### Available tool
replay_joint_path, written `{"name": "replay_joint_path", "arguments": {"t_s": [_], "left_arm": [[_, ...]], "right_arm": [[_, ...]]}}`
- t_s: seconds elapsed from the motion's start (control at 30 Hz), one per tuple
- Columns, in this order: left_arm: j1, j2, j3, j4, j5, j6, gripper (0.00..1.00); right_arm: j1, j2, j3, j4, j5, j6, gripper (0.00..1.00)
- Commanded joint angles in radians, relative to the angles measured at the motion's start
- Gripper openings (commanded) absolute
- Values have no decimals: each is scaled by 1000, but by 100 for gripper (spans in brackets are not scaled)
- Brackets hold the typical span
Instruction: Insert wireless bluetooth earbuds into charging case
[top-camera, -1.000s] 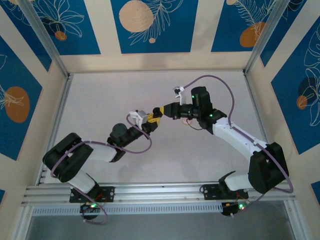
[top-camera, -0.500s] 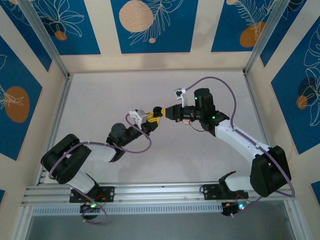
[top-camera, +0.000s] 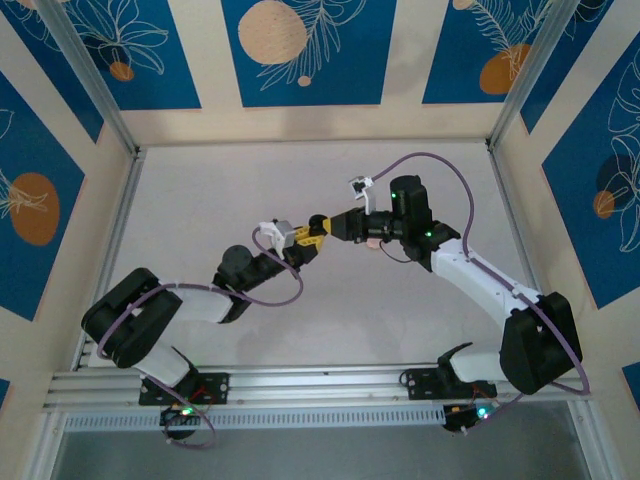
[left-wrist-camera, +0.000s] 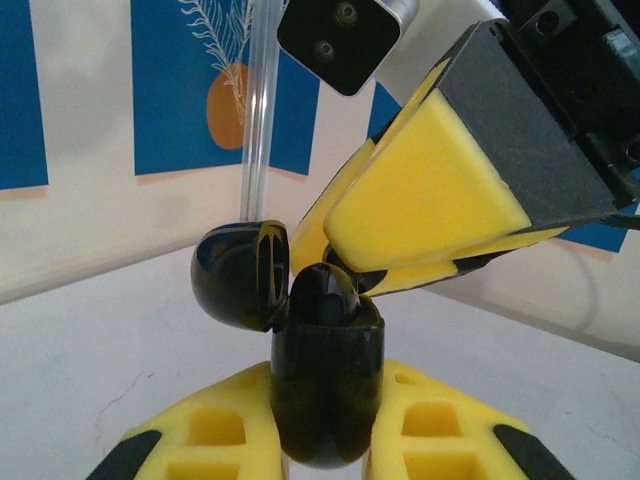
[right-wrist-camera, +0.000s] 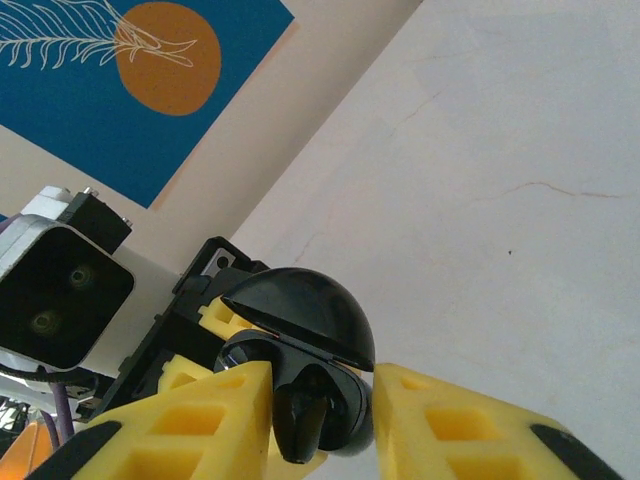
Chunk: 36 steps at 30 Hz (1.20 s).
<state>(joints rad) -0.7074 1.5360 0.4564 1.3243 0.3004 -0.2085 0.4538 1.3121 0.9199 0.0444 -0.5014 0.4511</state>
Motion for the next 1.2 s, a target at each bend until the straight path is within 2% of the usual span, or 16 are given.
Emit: {"name": "replay_joint_path", "arguments": {"t_s": [0.0, 0.27, 0.47, 0.63, 0.8, 1.17], "left_arm": [[-9, -21, 37, 84, 41, -13, 13], [-9, -17, 34, 84, 36, -11, 13], [-8, -16, 33, 83, 37, -13, 13], [-9, -17, 31, 84, 37, -11, 13], [-8, -15, 34, 84, 40, -12, 13], [-9, -20, 37, 84, 42, -12, 13]], "right_arm": [[-7, -44, 16, -33, 6, -18, 35], [-20, -78, 5, -1, -61, -16, 51], [-31, -92, 4, -9, -79, -12, 53], [-46, -109, 3, -48, -68, -21, 47], [-47, -102, 6, -57, -80, -21, 36], [-37, -63, 11, -58, -77, -26, 27]]}}
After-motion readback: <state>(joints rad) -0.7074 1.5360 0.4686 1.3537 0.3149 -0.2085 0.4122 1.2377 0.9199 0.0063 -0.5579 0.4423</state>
